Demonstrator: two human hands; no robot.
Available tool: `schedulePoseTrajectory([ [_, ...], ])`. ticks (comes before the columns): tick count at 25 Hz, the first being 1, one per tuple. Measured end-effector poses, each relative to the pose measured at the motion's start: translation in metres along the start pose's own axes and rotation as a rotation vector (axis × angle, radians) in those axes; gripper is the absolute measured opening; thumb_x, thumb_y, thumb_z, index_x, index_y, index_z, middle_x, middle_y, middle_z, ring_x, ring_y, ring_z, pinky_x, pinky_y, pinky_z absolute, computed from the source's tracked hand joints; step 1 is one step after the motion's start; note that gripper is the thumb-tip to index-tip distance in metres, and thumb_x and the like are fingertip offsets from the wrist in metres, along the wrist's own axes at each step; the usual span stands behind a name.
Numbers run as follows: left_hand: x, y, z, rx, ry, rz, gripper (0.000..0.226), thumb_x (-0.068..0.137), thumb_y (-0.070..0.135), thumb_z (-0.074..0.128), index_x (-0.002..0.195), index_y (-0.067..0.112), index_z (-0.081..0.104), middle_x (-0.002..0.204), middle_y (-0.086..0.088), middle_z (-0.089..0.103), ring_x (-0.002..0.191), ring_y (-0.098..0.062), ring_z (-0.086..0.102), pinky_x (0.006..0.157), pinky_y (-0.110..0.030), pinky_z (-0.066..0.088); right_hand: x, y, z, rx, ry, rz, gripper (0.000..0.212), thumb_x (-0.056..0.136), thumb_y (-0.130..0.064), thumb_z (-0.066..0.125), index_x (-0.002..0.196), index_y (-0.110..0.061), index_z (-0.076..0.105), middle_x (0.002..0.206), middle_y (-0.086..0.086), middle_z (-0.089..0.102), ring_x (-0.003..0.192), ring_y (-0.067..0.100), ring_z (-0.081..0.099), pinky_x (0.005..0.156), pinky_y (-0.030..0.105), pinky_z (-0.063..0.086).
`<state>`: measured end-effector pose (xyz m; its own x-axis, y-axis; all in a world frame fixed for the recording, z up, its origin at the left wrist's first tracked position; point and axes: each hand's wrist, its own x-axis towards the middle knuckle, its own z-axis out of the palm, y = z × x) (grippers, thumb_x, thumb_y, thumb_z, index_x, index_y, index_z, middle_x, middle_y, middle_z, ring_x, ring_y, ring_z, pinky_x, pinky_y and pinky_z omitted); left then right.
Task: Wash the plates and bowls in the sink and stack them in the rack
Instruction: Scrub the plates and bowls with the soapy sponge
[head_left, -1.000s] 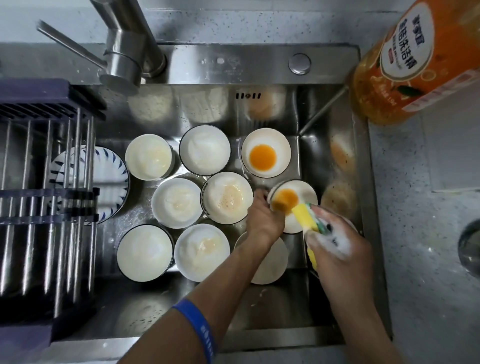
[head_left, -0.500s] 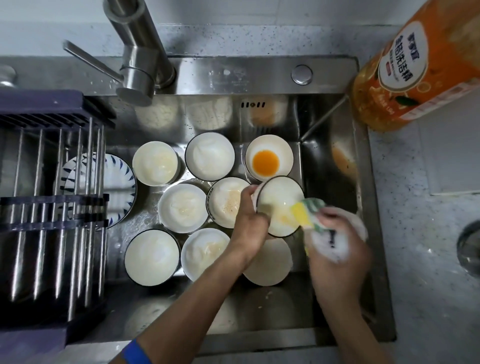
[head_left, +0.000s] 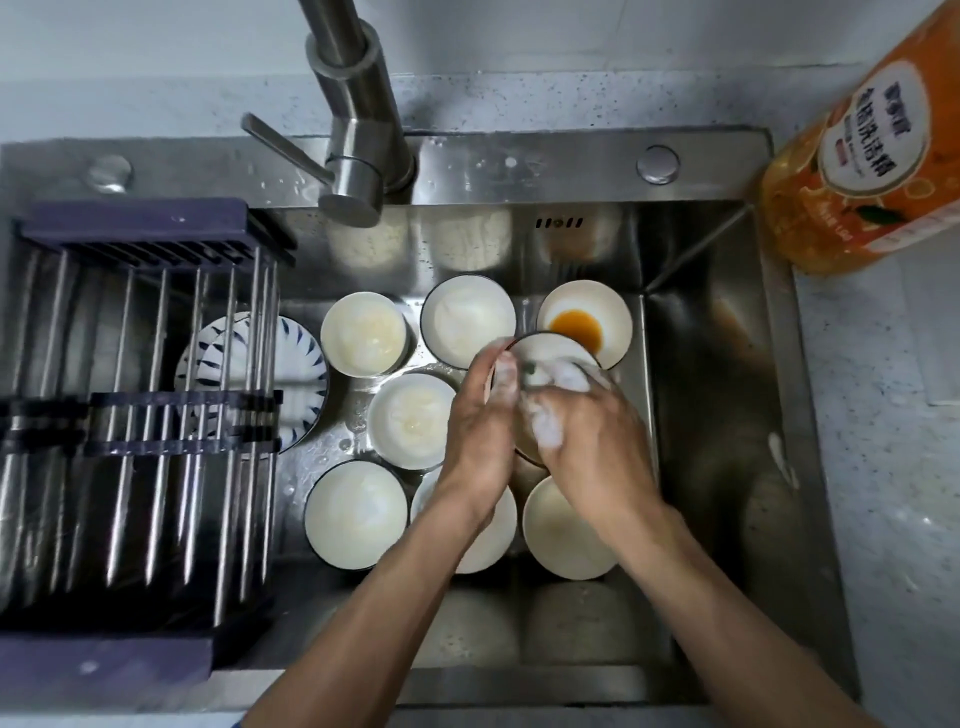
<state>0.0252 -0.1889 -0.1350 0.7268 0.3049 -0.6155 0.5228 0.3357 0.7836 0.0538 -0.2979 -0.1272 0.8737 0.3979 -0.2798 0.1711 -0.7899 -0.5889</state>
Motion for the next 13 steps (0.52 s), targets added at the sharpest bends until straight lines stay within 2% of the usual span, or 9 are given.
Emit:
schedulePoseTrajectory([
  [1,0.003,0.0,-0.004,0.004,0.044,0.026,0.031,0.1,0.049,0.047,0.124,0.037,0.062,0.122,0.01,0.068,0.113,-0.007,0.063,0.092,-0.031,0.054,0.0,-0.006,0.003,-0.029,-0.055,0.02,0.014,0.087,-0.017,0.059,0.085,-0.015,0.073,0.097,0.005,0.069,0.093,0.027,0.063,0.076,0.036,0.054],
  [3,0.005,-0.002,-0.01,-0.011,0.074,0.012,0.036,0.098,0.054,0.046,0.123,0.034,0.063,0.12,0.007,0.07,0.113,-0.013,0.065,0.095,-0.04,0.054,0.0,-0.019,0.01,0.157,-0.029,-0.015,0.014,0.081,-0.011,0.058,0.071,-0.01,0.068,0.077,0.01,0.067,0.075,0.031,0.063,0.067,0.037,0.054],
  [5,0.004,-0.009,-0.012,-0.051,0.049,0.001,0.043,0.099,0.055,0.043,0.124,0.026,0.061,0.119,0.001,0.07,0.114,-0.021,0.065,0.091,-0.044,0.054,0.006,-0.027,0.014,0.393,0.087,0.01,0.014,0.084,-0.008,0.059,0.075,-0.012,0.069,0.076,0.002,0.07,0.074,0.024,0.066,0.068,0.032,0.053],
  [6,0.002,-0.008,-0.014,-0.08,0.057,0.008,0.04,0.102,0.05,0.041,0.123,0.022,0.06,0.115,0.002,0.072,0.111,-0.021,0.066,0.086,-0.039,0.053,0.008,-0.034,0.016,0.381,0.106,-0.006,0.015,0.088,-0.012,0.058,0.078,-0.017,0.069,0.079,-0.004,0.07,0.076,0.018,0.066,0.068,0.031,0.053],
  [8,0.001,-0.003,-0.017,-0.091,0.084,0.05,0.036,0.102,0.045,0.043,0.12,0.018,0.061,0.108,0.005,0.072,0.107,-0.018,0.066,0.085,-0.034,0.052,0.005,-0.037,0.013,0.325,0.039,-0.076,0.018,0.09,-0.016,0.053,0.092,-0.026,0.068,0.087,-0.007,0.072,0.084,0.012,0.067,0.074,0.033,0.055],
  [10,0.004,0.003,-0.029,-0.055,0.078,0.082,0.035,0.098,0.049,0.047,0.121,0.029,0.065,0.112,0.005,0.071,0.11,-0.015,0.065,0.095,-0.033,0.05,-0.005,-0.028,0.006,0.266,-0.136,-0.23,0.035,0.087,-0.01,0.052,0.111,-0.031,0.066,0.103,-0.008,0.072,0.1,0.011,0.066,0.087,0.037,0.054],
  [11,0.007,0.006,-0.036,-0.021,0.064,0.09,0.032,0.098,0.05,0.048,0.119,0.035,0.066,0.109,0.006,0.071,0.107,-0.011,0.065,0.097,-0.033,0.047,-0.008,-0.027,-0.002,0.171,-0.224,-0.319,0.042,0.084,-0.008,0.052,0.117,-0.032,0.063,0.11,-0.009,0.069,0.106,0.014,0.062,0.091,0.038,0.052],
  [12,0.007,0.012,-0.041,0.014,0.06,0.086,0.029,0.097,0.049,0.048,0.116,0.038,0.067,0.107,0.008,0.071,0.105,-0.008,0.064,0.099,-0.033,0.046,-0.008,-0.023,-0.004,-0.042,-0.259,-0.426,0.05,0.079,-0.009,0.053,0.124,-0.032,0.059,0.117,-0.009,0.065,0.112,0.017,0.057,0.097,0.038,0.048],
  [13,0.009,0.014,-0.043,0.045,0.061,0.084,0.029,0.096,0.05,0.049,0.115,0.037,0.067,0.109,0.009,0.071,0.107,-0.007,0.064,0.101,-0.033,0.046,-0.011,-0.021,-0.002,-0.2,-0.235,-0.488,0.061,0.073,-0.012,0.054,0.131,-0.031,0.054,0.123,-0.008,0.06,0.117,0.02,0.052,0.102,0.037,0.041],
])
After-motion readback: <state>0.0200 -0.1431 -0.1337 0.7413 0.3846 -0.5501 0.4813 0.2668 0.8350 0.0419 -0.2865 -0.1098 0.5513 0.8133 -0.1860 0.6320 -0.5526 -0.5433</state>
